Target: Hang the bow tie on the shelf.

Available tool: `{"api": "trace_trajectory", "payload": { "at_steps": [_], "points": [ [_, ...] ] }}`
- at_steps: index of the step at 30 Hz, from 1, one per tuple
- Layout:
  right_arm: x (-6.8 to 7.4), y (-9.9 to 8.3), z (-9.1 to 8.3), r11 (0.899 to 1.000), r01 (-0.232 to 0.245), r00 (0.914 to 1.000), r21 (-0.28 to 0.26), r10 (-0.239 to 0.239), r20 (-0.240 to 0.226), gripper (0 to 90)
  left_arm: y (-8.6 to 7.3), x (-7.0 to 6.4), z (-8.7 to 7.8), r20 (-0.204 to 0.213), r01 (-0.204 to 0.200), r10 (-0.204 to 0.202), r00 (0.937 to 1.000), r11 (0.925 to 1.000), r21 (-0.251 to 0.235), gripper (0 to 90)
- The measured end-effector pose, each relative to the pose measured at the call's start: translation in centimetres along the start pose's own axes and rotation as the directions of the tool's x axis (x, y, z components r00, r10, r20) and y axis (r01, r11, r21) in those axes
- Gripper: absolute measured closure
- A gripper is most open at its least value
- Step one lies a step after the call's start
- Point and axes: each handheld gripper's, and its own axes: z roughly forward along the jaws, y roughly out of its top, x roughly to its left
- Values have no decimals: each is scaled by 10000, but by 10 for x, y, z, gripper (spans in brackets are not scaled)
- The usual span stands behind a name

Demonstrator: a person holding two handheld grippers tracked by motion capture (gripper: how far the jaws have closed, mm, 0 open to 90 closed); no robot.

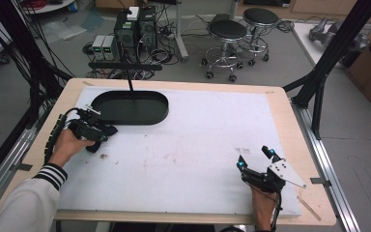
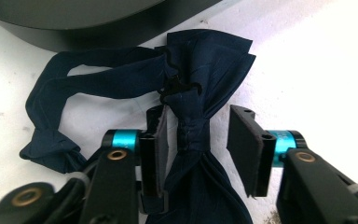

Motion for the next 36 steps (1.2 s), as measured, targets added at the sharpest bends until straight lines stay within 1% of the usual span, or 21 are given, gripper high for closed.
{"api": "trace_trajectory", "payload": {
  "at_steps": [2,5,7,8,12,15,18,22,23,24,25,26,27,28,32,33,35,36],
  "points": [
    [0,0,0,10000,-9,10000,10,9,1,69,0,1,2,-110,41,-40,9999,10000,86,620],
    [0,0,0,10000,-7,10000,-6,7,-5,69,0,1,3,-80,53,-52,10000,9999,146,620],
    [0,0,0,10000,-29,10000,-15,29,-12,69,0,1,4,-150,12,-9,9999,9997,249,634],
    [0,0,0,10000,-21,10000,-21,21,-7,69,0,0,5,-225,40,-37,9997,9998,169,653],
    [0,0,0,10000,-29,10000,-25,29,-4,69,0,1,4,-369,16,-10,9993,9999,161,722],
    [0,0,0,10000,-52,10000,-37,52,-5,69,0,1,4,-375,63,-57,9993,9999,154,738],
    [0,0,0,10000,-47,10000,-38,47,-6,69,-1,1,3,-340,13,-11,9994,10000,82,745],
    [0,0,0,10000,-63,10000,-29,63,6,69,0,0,-1,-414,-164,150,9990,9993,-324,746],
    [0,0,0,10000,-58,10000,-26,58,9,69,0,0,-2,-406,-318,301,9987,9986,-421,746],
    [0,0,0,10000,-48,10000,-37,48,7,69,0,0,-2,-406,-318,301,9987,9986,-421,746],
    [0,0,0,10000,-51,10000,-29,51,4,69,0,-2,-4,-521,-476,441,9977,9966,-679,746],
    [0,0,0,10000,-52,10000,-31,52,6,69,0,-2,-5,-536,-501,460,9975,9957,-781,746],
    [0,0,0,10000,-44,10000,-37,44,8,69,0,-2,-5,-536,-501,460,9975,9957,-781,746],
    [0,0,0,10000,-28,10000,-33,28,12,69,0,-3,-6,-608,-573,516,9968,9937,-963,746],
    [0,0,0,10000,-64,10000,-37,64,6,69,0,-3,-10,-730,-817,725,9947,9878,-1329,745],
    [0,0,0,10000,-41,10000,-37,41,4,69,0,-3,-11,-776,-848,746,9942,9867,-1384,745],
    [0,0,0,10000,-53,10000,-41,53,5,69,0,-3,-14,-857,-860,723,9937,9820,-1683,746],
    [0,0,0,10000,-53,10000,-41,53,5,69,0,-3,-14,-857,-860,723,9937,9820,-1683,746]
  ]
}}
